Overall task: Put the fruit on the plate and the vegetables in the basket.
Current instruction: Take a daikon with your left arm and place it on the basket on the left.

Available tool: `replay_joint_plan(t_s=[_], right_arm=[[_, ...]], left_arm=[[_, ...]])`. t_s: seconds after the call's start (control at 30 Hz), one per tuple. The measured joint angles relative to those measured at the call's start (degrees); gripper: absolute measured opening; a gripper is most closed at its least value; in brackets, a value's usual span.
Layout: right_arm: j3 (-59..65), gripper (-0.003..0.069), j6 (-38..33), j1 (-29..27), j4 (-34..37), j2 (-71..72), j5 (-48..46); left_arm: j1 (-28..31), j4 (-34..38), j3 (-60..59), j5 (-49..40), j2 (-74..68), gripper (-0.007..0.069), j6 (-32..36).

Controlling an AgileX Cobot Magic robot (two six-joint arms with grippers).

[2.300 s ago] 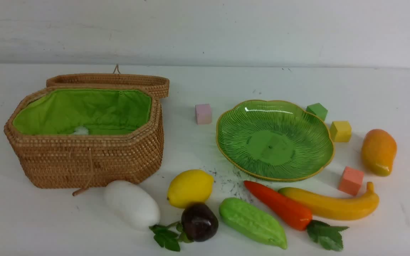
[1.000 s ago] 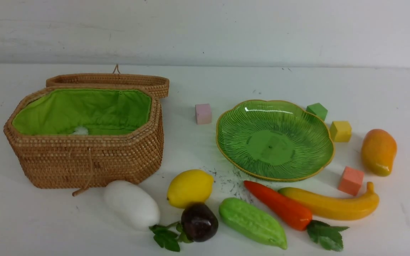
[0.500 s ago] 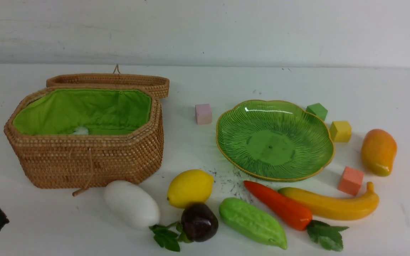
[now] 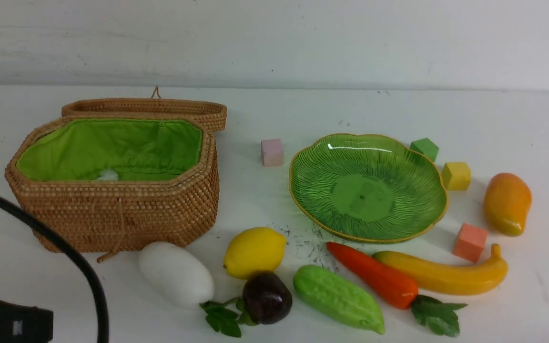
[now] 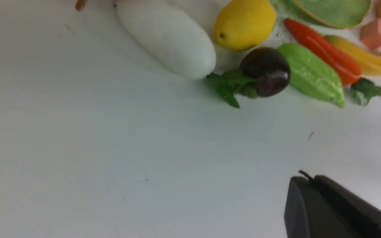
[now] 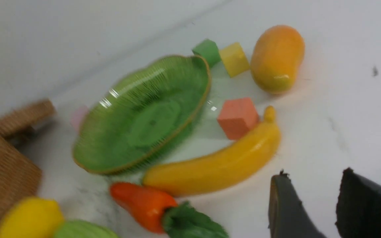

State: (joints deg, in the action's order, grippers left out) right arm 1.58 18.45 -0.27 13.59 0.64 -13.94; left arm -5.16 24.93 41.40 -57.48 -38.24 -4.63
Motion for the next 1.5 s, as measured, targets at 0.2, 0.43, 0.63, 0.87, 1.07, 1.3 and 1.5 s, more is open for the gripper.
replay_joint_plan(t_s=[0.2, 0.43, 0.63, 0.87, 1.07, 1.3, 1.5], right_arm=[[0.0, 0.0235, 3.93, 0.0, 8.27, 0.0, 8.21], [-15.78, 0.0167, -1.94, 4.49, 8.85, -5.68, -10.69], [-44.07, 0.0134, -16.54, 11.23, 8.17, -23.48, -43.63], [-60.94, 0.0134, -22.4, 13.93, 7.78, -32.66, -57.78], [-64.3, 0.0135, -24.16, 17.72, 7.73, -32.89, -58.64], [-64.3, 0.0141, -25.47, 18.16, 7.72, -32.89, -58.64], [-64.3, 0.0148, -27.12, 18.16, 7.72, -32.89, -58.64]], left_arm=[[-0.21, -0.63, 0.38, -0.2, -1.27, -0.0013, 0.17], [-3.61, -0.94, 1.27, 0.55, -1.45, -0.0013, 0.17], [-4.1, -1.24, 1.62, 1.77, -1.98, -0.0013, 0.17], [-4.1, -2.58, 1.62, 1.73, -2.04, -0.0013, -3.49], [-4.18, -2.61, 1.73, 0.28, -6.92, -0.0013, -5.68], [-11.68, -4.82, 2.61, 3.41, -15.71, -0.0013, -9.23], [-30.22, -22.34, 9.73, 6.75, -27.31, -0.0013, -25.8]])
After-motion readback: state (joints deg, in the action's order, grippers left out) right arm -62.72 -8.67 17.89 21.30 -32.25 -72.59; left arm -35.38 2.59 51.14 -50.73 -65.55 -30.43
